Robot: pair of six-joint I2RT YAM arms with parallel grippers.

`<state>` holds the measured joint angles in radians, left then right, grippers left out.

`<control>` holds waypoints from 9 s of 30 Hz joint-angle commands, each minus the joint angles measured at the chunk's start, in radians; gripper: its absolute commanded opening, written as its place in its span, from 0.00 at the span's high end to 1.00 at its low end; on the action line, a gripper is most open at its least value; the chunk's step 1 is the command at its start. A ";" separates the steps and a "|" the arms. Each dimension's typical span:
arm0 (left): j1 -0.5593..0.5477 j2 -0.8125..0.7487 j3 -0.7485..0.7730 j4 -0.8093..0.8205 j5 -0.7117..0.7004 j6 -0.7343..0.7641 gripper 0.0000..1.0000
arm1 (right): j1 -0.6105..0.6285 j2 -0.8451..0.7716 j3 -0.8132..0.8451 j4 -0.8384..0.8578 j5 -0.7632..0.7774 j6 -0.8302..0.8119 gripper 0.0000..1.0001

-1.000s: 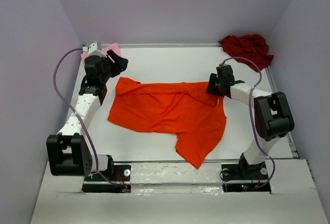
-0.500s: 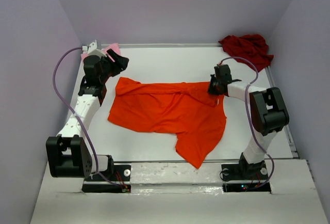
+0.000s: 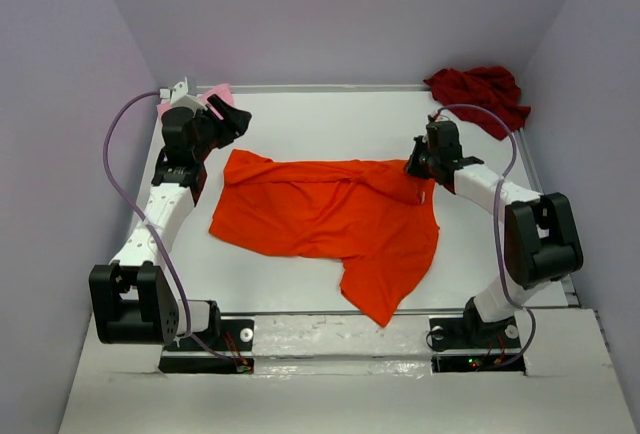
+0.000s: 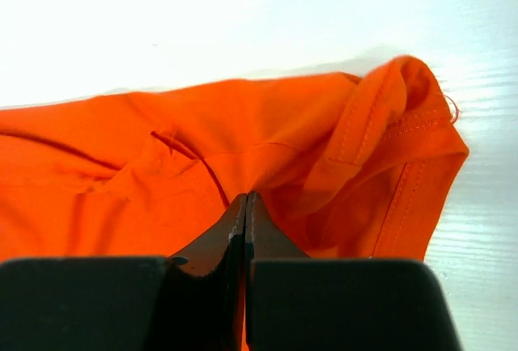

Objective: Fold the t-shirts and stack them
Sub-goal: Fold the flattened T-shirt at the center of the board, then smooth out the 1/3-folded T-shirt at the center of the board.

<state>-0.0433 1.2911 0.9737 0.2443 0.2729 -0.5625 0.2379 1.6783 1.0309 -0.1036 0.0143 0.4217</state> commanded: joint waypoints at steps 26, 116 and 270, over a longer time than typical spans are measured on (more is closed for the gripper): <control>0.014 -0.033 -0.021 0.069 0.055 -0.027 0.34 | 0.037 -0.140 -0.131 -0.013 -0.076 -0.015 0.65; 0.017 -0.010 -0.036 0.096 0.097 -0.056 0.34 | 0.124 -0.043 -0.118 0.025 -0.076 0.034 0.57; -0.116 0.525 0.160 -0.181 -0.353 0.162 0.37 | 0.242 0.047 0.046 -0.142 0.420 0.181 0.41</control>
<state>-0.1558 1.8164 1.0824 0.0975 -0.0292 -0.4389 0.4774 1.7359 1.0981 -0.2527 0.4286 0.5739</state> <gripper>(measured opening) 0.636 0.593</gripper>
